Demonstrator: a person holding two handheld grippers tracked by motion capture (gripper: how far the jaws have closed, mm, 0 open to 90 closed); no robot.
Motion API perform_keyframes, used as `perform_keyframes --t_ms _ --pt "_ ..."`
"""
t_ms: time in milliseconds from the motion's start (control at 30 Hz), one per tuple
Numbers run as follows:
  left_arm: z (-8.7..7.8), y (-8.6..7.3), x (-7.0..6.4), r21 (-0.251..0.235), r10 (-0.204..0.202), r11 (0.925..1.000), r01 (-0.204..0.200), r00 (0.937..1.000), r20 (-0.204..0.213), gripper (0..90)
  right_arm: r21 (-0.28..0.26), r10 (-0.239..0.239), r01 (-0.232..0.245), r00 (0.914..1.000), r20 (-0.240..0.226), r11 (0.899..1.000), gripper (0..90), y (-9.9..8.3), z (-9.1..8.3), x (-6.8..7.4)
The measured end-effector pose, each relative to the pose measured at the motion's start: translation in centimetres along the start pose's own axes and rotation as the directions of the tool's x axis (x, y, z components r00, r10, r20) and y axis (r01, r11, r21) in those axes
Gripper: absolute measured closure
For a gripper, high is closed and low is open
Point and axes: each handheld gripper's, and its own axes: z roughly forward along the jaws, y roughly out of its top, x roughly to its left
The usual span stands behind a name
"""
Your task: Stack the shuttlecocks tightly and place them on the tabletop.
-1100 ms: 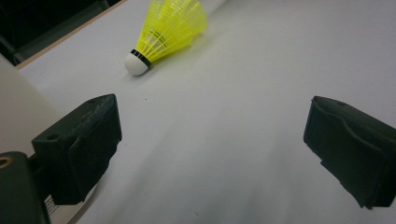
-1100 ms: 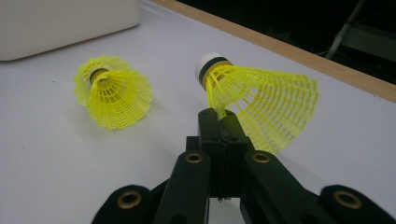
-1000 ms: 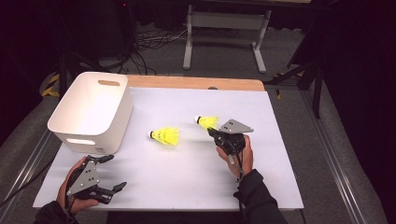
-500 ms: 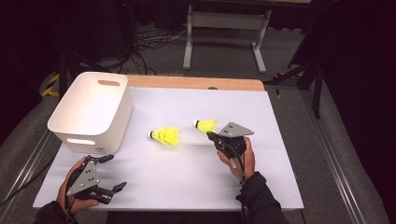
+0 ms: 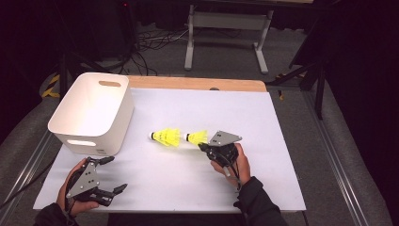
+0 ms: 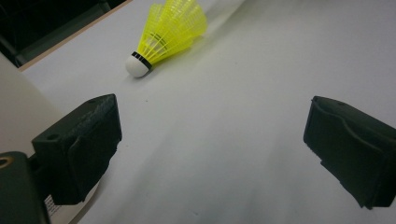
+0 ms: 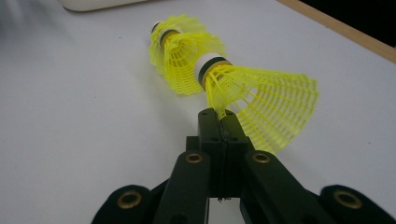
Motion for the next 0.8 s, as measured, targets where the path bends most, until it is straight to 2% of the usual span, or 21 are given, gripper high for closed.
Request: perform_keyframes --t_ms 367,767,800 --pt "0.1 -0.1 0.0 0.005 -0.003 1.0 0.003 1.0 0.005 5.0 0.014 -0.018 0.019 0.9994 -0.029 1.0 90.0 0.2 2.3 0.5" --pt "0.2 0.0 -0.1 0.01 0.005 0.9999 -0.005 0.9998 0.018 5.0 0.03 -0.015 0.016 0.9995 -0.028 0.999 90.0 0.6 4.1 0.3" --pt "0.2 -0.1 -0.1 0.009 -0.004 0.9999 0.004 0.9998 0.018 5.0 0.03 -0.014 0.014 0.9995 -0.028 0.999 90.0 0.6 4.2 0.2"
